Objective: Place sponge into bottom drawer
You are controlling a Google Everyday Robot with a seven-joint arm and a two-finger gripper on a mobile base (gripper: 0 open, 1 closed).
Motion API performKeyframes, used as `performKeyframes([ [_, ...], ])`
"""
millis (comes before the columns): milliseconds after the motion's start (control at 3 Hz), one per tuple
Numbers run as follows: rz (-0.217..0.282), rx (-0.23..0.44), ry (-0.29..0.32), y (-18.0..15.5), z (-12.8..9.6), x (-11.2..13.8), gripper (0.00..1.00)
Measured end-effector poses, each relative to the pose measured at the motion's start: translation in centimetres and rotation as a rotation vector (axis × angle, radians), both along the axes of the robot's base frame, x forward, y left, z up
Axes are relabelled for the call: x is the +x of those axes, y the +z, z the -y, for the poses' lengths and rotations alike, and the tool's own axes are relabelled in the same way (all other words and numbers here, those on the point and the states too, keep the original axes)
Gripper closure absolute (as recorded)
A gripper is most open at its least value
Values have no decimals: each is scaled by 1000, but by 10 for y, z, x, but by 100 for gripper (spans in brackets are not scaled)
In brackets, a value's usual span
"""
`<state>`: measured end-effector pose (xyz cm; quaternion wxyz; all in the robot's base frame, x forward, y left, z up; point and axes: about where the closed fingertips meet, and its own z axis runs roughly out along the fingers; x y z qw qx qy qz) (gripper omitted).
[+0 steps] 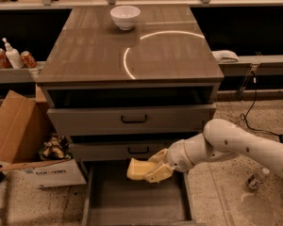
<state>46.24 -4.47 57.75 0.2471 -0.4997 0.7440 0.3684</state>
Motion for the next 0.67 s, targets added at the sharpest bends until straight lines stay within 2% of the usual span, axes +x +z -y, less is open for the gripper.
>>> performKeyframes([
  [667,-113,-101,-85,-111,38,16,100],
])
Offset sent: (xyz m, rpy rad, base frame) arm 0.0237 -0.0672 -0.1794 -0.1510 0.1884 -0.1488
